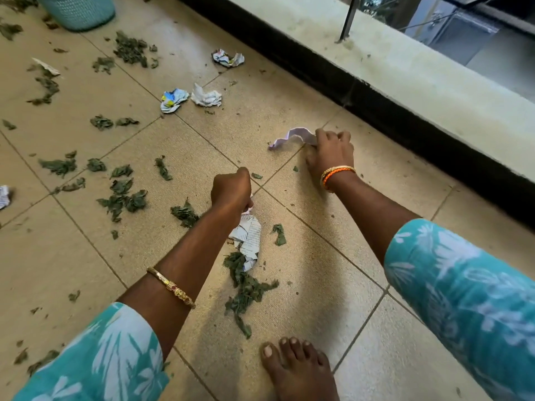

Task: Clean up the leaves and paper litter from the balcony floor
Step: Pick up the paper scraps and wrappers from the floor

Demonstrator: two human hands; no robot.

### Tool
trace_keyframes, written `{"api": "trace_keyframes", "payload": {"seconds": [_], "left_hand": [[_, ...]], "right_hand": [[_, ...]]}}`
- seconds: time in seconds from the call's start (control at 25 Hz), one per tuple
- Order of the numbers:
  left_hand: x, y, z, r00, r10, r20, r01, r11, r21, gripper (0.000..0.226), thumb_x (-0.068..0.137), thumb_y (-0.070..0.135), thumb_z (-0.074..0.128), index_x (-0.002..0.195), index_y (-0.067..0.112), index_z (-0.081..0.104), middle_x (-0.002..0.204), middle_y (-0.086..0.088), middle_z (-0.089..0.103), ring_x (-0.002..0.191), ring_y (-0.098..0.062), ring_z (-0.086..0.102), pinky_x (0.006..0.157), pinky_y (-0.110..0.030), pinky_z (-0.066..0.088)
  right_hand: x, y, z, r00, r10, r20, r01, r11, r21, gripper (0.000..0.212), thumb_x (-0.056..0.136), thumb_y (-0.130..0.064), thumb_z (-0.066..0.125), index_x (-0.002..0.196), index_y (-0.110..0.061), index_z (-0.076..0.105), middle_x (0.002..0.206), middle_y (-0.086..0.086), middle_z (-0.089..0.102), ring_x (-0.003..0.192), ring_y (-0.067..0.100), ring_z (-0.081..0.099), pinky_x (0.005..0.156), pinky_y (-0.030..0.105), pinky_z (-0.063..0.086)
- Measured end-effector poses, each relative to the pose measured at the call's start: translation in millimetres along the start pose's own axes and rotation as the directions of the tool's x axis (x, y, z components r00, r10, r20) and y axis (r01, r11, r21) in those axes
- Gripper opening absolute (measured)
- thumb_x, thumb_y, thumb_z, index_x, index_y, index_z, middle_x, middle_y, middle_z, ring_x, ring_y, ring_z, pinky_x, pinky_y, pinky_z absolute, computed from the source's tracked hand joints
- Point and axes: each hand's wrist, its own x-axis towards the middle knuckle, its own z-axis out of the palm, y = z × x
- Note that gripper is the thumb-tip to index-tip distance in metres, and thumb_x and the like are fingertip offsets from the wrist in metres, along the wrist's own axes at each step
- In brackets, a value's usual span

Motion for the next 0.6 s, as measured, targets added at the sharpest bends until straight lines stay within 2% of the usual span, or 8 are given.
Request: {"api": "trace_keyframes", "payload": {"seconds": [0.08,0.16,0.28,0.4,0.48,0.52,0.6], "left_hand": [[4.1,-0.5,-5.9,1.0,-0.011,-0.015,0.011,1.0,-0.011,0.03,0.098,0.022,0.045,0.072,0.008,0.045,0.065,-0.007,0.045,0.051,-0.018,0.043,0.051,-0.025,0.033],[10.8,-2.5,-13.3,1.0,-0.015,0.01,0.015,1.0,0.008,0.033,0.1,0.022,0.042,0.073,0.007,0.052,0.062,-0.006,0.044,0.048,-0.016,0.037,0.046,-0.023,0.029],[19.8,-5.2,-18.6,0.998,0.042,0.053,-0.046,0.996,0.072,0.03,0.101,0.017,0.038,0.091,0.006,0.063,0.063,-0.003,0.047,0.047,-0.014,0.036,0.044,-0.021,0.026],[21.6,-2.5,-18.3,0.978,0.195,0.078,-0.202,0.974,0.097,0.026,0.101,0.015,0.039,0.108,0.009,0.063,0.074,0.001,0.056,0.053,-0.012,0.042,0.045,-0.02,0.03],[14.4,2.4,-15.6,0.952,0.286,0.11,-0.296,0.951,0.09,0.026,0.102,0.026,0.043,0.107,0.011,0.064,0.072,0.001,0.054,0.052,-0.011,0.041,0.047,-0.021,0.03],[9.0,4.0,-13.9,0.948,0.285,0.14,-0.299,0.95,0.09,0.031,0.102,0.034,0.042,0.105,0.012,0.063,0.07,0.001,0.052,0.051,-0.01,0.04,0.046,-0.02,0.029],[-4.6,7.5,-9.2,0.958,0.141,0.249,-0.175,0.977,0.12,0.048,0.098,0.055,0.036,0.099,0.013,0.061,0.066,0.001,0.045,0.049,-0.01,0.036,0.043,-0.019,0.026]], "right_hand": [[1.3,2.2,10.2,0.998,-0.032,-0.056,0.027,0.996,-0.085,0.034,0.096,-0.023,0.04,0.128,-0.013,0.043,0.121,0.014,0.059,0.117,0.034,0.041,0.088,0.042,0.039],[0.1,5.2,10.9,0.991,-0.074,-0.107,0.064,0.993,-0.099,0.031,0.097,-0.017,0.037,0.126,-0.014,0.049,0.114,0.015,0.063,0.111,0.034,0.046,0.08,0.038,0.039],[-5.9,1.5,0.1,0.964,-0.05,-0.26,0.075,0.993,0.086,0.032,0.094,-0.013,0.043,0.12,-0.018,0.061,0.1,0.011,0.068,0.101,0.031,0.049,0.073,0.032,0.033],[-26.9,-15.6,-12.3,0.908,-0.058,-0.416,0.199,0.931,0.305,0.024,0.089,-0.016,0.055,0.108,-0.017,0.069,0.081,0.008,0.068,0.085,0.026,0.055,0.076,0.032,0.033],[-44.9,-26.4,-20.9,0.883,-0.074,-0.464,0.281,0.874,0.396,0.023,0.084,-0.009,0.057,0.099,-0.016,0.073,0.078,0.007,0.068,0.073,0.023,0.06,0.068,0.026,0.039],[-55.4,-31.4,-24.8,0.885,-0.064,-0.461,0.295,0.844,0.448,0.024,0.081,-0.004,0.057,0.095,-0.013,0.074,0.08,0.008,0.069,0.073,0.021,0.062,0.066,0.023,0.041],[-77.3,-45.5,-31.3,0.884,-0.016,-0.467,0.298,0.789,0.538,0.028,0.074,0.005,0.055,0.09,-0.007,0.074,0.085,0.01,0.069,0.076,0.018,0.062,0.067,0.016,0.041]]}}
